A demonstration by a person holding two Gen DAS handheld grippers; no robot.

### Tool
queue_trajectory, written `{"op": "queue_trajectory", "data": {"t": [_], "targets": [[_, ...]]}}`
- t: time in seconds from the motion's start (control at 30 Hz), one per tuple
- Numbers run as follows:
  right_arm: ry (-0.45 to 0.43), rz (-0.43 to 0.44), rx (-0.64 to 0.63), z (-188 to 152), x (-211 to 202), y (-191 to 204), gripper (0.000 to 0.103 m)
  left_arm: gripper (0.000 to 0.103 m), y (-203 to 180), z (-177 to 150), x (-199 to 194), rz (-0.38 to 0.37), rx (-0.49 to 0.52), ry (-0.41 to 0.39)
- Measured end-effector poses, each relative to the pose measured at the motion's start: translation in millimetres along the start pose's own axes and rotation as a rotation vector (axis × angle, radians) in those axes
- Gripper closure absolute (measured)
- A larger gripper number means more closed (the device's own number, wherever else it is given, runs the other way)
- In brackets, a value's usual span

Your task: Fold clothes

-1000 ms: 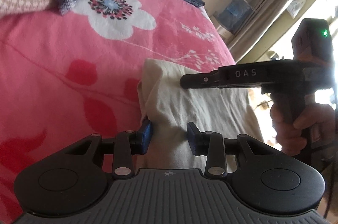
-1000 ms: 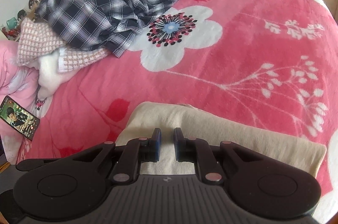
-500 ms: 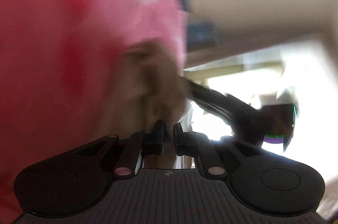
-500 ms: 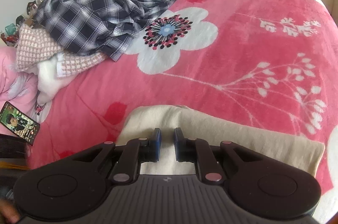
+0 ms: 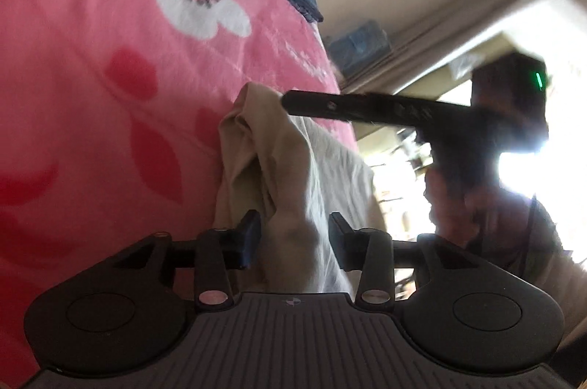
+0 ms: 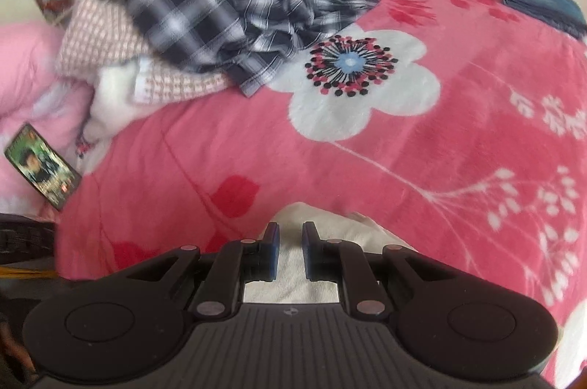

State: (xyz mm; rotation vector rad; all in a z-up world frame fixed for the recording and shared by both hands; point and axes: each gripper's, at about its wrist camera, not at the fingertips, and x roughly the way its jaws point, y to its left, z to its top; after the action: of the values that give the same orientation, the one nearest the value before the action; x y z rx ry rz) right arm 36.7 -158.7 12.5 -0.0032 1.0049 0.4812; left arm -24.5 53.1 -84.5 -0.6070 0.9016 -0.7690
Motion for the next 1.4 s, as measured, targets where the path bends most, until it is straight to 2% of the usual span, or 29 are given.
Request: {"op": "queue_trajectory", "data": {"t": [0.1,0.2,0.3,0.4,0.47,0.5,0.6,0.67,0.8,0.87,0.93,1.03,1.17,1.2,1.3,1.33,1.4], "targets": [[-0.001,-0.005,-0.01,0,-1,2,0.088,0.056,-23,-7,-19,0.082,0.161,-0.028],[-0.014,-0.004,-0.04,-1,-10,3,0.088,0.057,-39,-15,-27,0.118,0.292,-0.056],[-0.021,-0.007,-0.113,-1,-19,9,0.088,0.062,-40,-20,-17,0.14,0.323,-0.016],[0.005,-0.017,-0.155,6,-20,14,0.088,0.068,-34,-25,-11,0.15,0.296,-0.005],[0.034,-0.018,-0.171,12,-19,19,0.088,0.078,-35,-26,-12,0.14,0.272,-0.013],[0.053,-0.025,-0.189,13,-16,24,0.084,0.081,-34,-26,-11,0.134,0.261,-0.015],[0.11,-0.047,-0.245,17,-7,38,0.06,0.088,-22,-23,-11,0.076,0.175,-0.011],[0.148,-0.062,-0.282,19,-2,47,0.058,0.089,-9,-20,-8,0.018,0.084,-0.003],[0.225,-0.147,-0.362,13,24,62,0.059,0.09,13,-19,-8,-0.069,-0.041,0.009],[0.255,-0.202,-0.38,11,36,62,0.061,0.09,14,-20,-9,-0.082,-0.039,0.007],[0.29,-0.237,-0.434,9,42,65,0.073,0.09,14,-19,-9,-0.089,-0.03,0.005],[0.365,-0.3,-0.584,7,46,79,0.088,0.09,15,-18,-8,-0.108,-0.03,-0.003],[0.431,-0.407,-0.914,-11,56,110,0.088,0.09,21,-17,-5,-0.119,-0.047,-0.007],[0.437,-0.42,-0.963,-15,60,114,0.084,0.09,23,-18,-5,-0.12,-0.053,-0.007],[0.425,-0.357,-0.985,-9,60,108,0.065,0.09,25,-21,-6,-0.123,-0.053,-0.011],[0.404,-0.31,-0.98,-1,52,104,0.061,0.09,25,-21,-6,-0.123,-0.053,-0.012],[0.34,-0.199,-0.967,19,32,95,0.061,0.09,25,-20,-6,-0.124,-0.052,-0.011]]}}
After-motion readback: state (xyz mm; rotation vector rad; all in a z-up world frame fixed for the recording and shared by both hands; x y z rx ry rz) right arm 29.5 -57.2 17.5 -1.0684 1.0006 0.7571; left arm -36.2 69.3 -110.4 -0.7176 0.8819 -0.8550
